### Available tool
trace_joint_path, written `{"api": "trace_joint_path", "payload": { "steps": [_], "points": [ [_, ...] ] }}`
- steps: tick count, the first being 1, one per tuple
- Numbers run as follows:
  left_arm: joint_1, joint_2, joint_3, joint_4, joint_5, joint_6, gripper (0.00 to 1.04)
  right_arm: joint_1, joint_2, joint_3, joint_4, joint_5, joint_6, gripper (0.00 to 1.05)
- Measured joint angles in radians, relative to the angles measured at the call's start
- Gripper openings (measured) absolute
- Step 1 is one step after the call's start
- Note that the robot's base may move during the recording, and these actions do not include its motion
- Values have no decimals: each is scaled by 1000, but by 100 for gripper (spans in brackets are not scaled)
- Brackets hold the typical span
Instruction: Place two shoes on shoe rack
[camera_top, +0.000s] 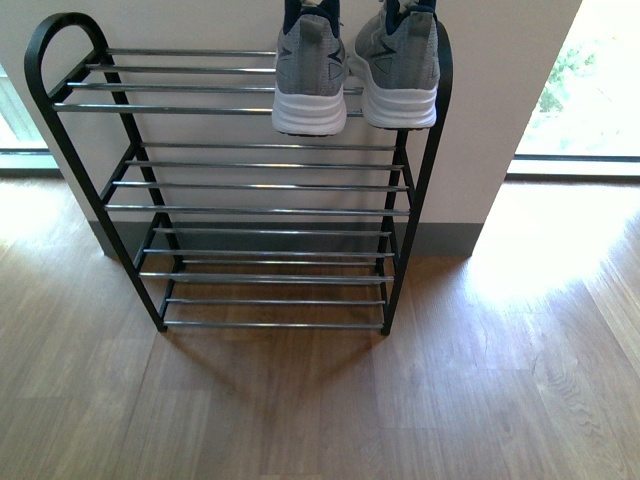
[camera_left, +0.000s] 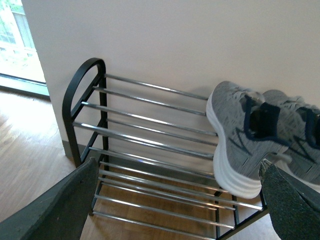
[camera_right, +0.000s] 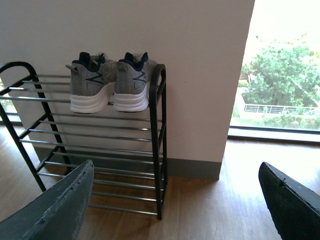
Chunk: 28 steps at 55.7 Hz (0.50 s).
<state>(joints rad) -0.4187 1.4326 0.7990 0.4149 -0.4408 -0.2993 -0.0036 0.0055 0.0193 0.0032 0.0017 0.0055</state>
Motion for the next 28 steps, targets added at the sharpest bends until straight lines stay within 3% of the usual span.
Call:
{"api": "trace_joint_path", "payload": {
  "steps": [26, 28],
  "points": [
    [146, -111, -274, 155, -15, -65, 95, 0, 0, 0, 0, 0, 0, 96],
    [158, -108, -298, 234, 46, -24, 91, 0, 0, 0, 0, 0, 0, 96]
  ]
}}
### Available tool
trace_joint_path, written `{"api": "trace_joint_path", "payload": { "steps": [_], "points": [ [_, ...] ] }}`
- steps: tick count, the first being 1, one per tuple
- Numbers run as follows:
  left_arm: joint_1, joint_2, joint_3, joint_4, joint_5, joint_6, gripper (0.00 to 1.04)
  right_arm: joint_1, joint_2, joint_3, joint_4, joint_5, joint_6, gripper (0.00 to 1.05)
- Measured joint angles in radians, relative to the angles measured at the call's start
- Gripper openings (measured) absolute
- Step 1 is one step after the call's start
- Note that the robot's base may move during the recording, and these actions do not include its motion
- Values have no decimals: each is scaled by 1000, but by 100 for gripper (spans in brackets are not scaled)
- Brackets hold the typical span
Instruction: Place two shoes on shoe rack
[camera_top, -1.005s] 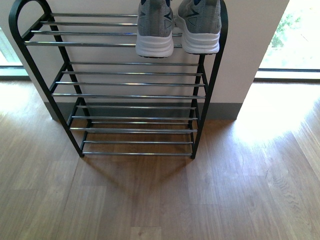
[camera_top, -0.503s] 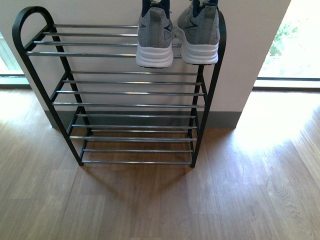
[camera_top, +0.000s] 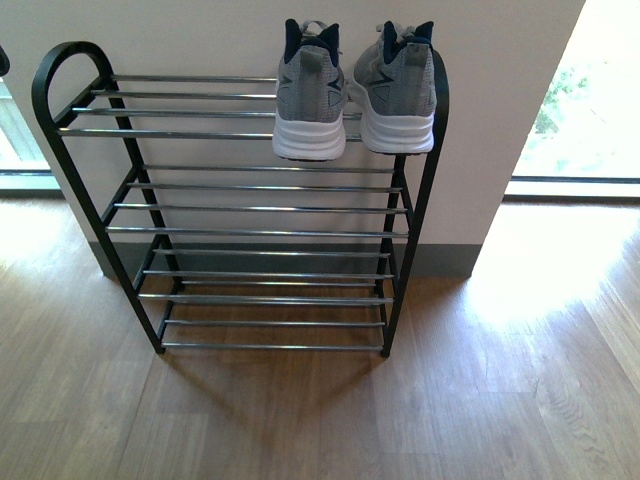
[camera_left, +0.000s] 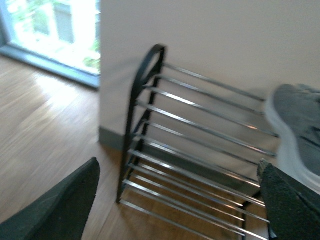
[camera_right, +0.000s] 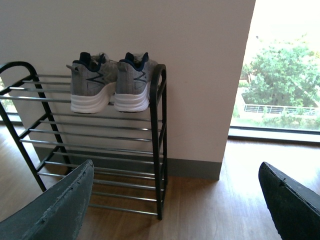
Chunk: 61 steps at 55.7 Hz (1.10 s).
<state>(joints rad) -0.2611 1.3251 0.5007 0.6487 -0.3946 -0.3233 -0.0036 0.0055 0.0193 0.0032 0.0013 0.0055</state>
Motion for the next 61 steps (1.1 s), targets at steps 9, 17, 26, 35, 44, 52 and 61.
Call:
{"api": "trace_joint_path", "payload": {
  "steps": [9, 17, 26, 35, 44, 52, 61],
  "points": [
    [61, -75, -166, 261, 206, 246, 58, 0, 0, 0, 0, 0, 0, 96],
    [104, -164, -252, 257, 240, 294, 33, 0, 0, 0, 0, 0, 0, 96],
    [151, -309, -349, 206, 288, 310, 1, 0, 0, 0, 0, 0, 0, 96],
    [176, -410, -394, 150, 317, 312, 1, 0, 0, 0, 0, 0, 0, 96],
    [256, -484, -452, 150, 385, 313, 1, 0, 0, 0, 0, 0, 0, 96],
    [257, -555, -482, 85, 395, 314, 1, 0, 0, 0, 0, 0, 0, 96],
    [257, -682, -486, -25, 394, 314, 1, 0, 0, 0, 0, 0, 0, 96]
  ]
}}
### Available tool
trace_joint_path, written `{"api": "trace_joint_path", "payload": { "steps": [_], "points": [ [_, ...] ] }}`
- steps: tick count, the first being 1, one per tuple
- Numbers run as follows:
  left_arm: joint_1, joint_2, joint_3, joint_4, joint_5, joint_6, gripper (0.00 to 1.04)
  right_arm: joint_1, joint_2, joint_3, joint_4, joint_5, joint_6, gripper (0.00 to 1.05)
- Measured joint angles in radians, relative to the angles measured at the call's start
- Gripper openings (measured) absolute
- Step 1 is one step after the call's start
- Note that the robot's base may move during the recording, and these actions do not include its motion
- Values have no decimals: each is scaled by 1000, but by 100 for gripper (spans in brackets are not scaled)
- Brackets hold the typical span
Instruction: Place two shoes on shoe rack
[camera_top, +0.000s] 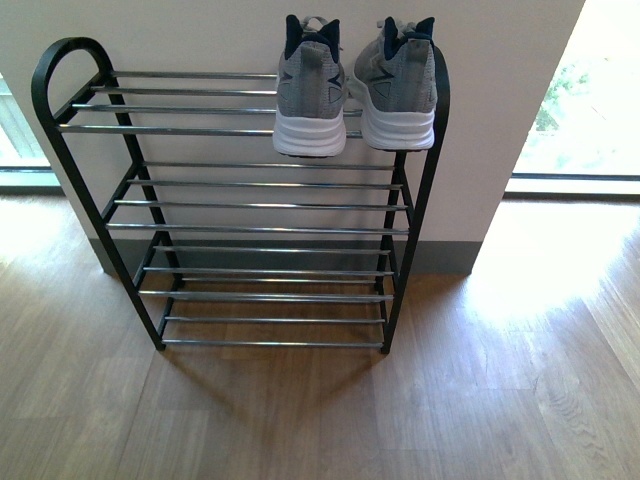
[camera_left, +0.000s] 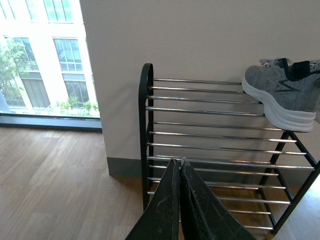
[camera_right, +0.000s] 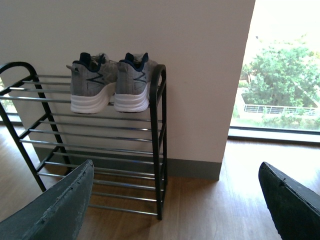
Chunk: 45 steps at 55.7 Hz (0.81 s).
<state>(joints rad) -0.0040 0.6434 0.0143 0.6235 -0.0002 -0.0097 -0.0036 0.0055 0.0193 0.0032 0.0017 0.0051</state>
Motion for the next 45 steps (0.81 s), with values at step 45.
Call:
{"api": "trace_joint_path", "payload": {
  "steps": [45],
  "points": [
    [0, -397, -1, -376, 0, 0, 1, 0, 0, 0, 0, 0, 0, 96]
  ]
}}
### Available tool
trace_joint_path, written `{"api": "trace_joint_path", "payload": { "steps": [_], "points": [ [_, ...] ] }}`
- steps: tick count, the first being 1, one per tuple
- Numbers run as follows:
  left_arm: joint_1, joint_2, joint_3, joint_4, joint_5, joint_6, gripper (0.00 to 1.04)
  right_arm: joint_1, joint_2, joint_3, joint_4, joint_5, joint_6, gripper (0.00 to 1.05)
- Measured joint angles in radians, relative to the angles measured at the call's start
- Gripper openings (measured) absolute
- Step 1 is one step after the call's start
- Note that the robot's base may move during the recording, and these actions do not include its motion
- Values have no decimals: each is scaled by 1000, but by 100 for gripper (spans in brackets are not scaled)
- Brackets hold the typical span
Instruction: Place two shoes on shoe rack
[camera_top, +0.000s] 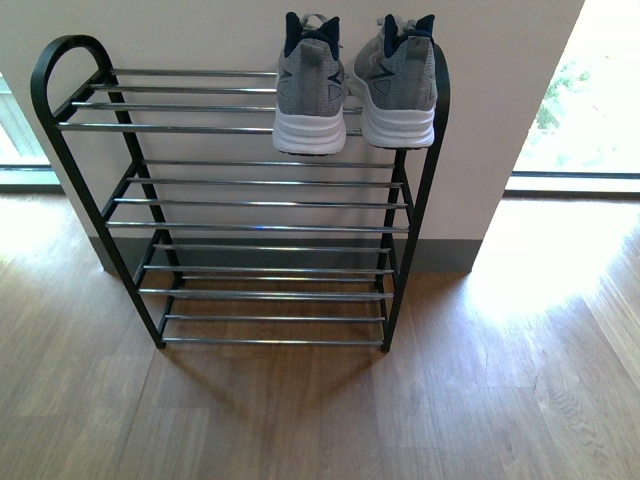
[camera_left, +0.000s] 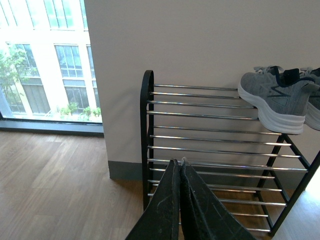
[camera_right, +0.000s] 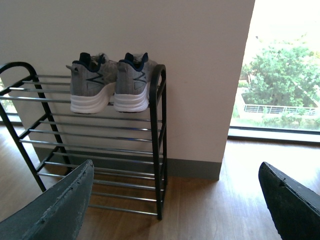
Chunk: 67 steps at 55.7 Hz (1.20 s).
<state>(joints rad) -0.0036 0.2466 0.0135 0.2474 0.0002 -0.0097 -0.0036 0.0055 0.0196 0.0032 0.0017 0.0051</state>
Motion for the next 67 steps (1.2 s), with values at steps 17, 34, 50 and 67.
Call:
{"api": "trace_joint_path", "payload": {
  "steps": [17, 34, 50, 67],
  "points": [
    [0, -106, 0, -115, 0, 0, 1, 0, 0, 0, 0, 0, 0, 96],
    [1, -230, 0, -248, 0, 1, 1, 0, -1, 0, 0, 0, 0, 96],
    [1, -230, 0, -248, -2, 1, 39, 0, -1, 0, 0, -2, 0, 96],
    [1, -230, 0, -248, -2, 2, 97, 0, -1, 0, 0, -1, 0, 96]
  ]
}}
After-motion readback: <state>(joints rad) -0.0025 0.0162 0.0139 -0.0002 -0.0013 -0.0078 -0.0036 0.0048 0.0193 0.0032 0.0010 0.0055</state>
